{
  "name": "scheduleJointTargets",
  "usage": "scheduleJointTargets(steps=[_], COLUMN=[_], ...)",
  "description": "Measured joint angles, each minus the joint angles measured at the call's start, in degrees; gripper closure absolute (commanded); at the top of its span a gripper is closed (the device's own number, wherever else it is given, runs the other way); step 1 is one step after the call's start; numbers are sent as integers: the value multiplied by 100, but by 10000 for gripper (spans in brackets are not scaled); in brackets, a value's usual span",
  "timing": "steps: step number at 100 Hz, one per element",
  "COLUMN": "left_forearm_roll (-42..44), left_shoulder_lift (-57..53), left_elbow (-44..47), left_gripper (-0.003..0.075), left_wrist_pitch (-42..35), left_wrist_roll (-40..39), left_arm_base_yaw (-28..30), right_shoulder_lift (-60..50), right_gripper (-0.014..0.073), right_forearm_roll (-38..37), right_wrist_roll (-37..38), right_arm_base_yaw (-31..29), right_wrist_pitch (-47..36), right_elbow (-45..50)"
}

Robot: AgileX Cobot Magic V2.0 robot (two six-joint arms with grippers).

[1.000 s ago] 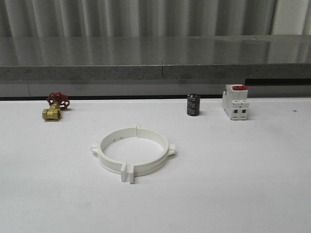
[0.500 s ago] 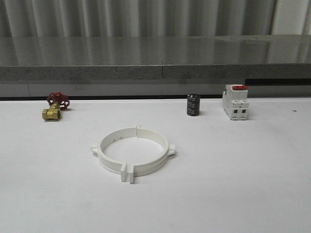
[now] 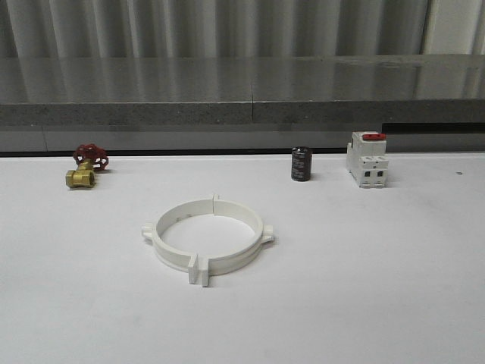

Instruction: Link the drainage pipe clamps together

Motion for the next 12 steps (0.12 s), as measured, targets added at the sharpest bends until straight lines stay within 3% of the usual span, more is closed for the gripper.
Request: scheduleJointTargets(steps=[12], left_forearm_roll=[0], left_shoulder_lift=[0], left_elbow=[0], left_gripper=[740], left_wrist_pitch=[-2], left_wrist_roll=[0], left_arm_base_yaw=[0], right_shoulder_lift=[0], right_gripper=[662], right_forearm_roll=[0], right_wrist_roll=[0], right_arm_base_yaw=[0], right_wrist_pitch=[0], right_elbow=[0])
